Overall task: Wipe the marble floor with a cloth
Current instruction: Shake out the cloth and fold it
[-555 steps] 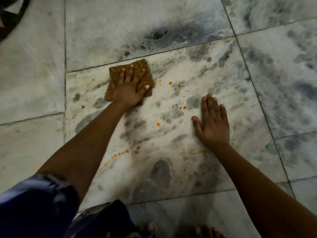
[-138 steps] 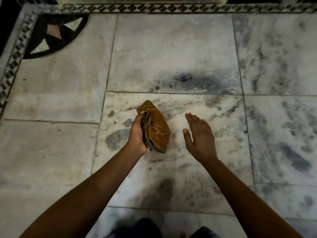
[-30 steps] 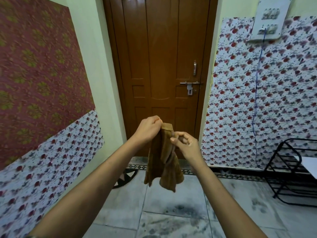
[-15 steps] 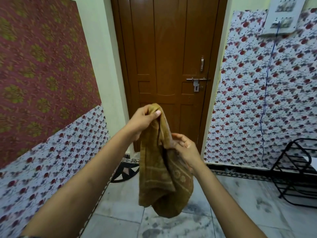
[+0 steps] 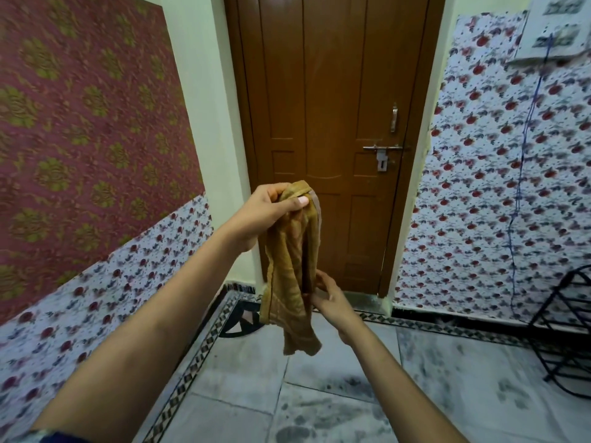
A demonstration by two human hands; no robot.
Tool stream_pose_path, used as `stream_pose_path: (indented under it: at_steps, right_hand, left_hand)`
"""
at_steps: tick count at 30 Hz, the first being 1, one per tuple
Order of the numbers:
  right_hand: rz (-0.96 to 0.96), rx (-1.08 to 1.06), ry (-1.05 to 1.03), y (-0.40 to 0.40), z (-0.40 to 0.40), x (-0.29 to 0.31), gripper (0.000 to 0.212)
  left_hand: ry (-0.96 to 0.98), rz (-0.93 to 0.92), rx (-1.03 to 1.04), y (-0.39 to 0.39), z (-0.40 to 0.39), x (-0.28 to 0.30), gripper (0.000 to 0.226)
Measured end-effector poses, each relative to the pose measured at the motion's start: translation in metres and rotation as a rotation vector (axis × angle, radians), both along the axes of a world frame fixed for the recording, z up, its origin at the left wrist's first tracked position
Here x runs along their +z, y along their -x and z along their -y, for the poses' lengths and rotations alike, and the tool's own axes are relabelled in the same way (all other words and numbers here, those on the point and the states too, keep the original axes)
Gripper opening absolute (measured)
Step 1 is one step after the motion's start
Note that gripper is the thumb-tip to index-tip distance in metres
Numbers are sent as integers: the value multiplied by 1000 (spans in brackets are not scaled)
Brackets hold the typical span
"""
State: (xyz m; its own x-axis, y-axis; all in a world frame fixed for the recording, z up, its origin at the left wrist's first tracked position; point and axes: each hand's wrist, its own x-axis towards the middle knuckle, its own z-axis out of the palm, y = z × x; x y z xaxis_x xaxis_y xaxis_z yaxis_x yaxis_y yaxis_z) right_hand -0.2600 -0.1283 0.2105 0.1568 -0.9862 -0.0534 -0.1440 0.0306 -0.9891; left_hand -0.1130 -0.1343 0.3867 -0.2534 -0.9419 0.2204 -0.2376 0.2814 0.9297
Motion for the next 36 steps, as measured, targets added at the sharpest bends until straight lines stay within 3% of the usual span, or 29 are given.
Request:
stream_pose_path:
  at_steps: [6, 13, 20, 22, 25, 31, 36]
  right_hand:
    - [47, 136, -19, -9, -2, -16, 30]
    - [15, 75, -165, 2, -9, -47, 33]
    - [-233, 101, -310, 43, -10, -84, 26]
    - [-373, 57, -274, 52, -5, -91, 21]
    - [-603, -178, -213, 65, 3, -92, 20]
    - [-472, -385, -137, 87, 17, -69, 23]
    - [-593, -438, -186, 101, 28, -46, 18]
  left_hand:
    - [-2, -9, 74, -24, 3, 1, 6]
    - [-10, -125, 222, -44, 8, -4, 7]
    - [-1, -223, 375, -69, 22, -1, 10]
    - [-12, -218, 406, -74, 26, -4, 12]
    - [-47, -287, 510, -77, 32, -12, 8]
    - [-225, -522, 723, -91, 51, -36, 28]
    - [-479, -547, 708, -106, 64, -58, 23]
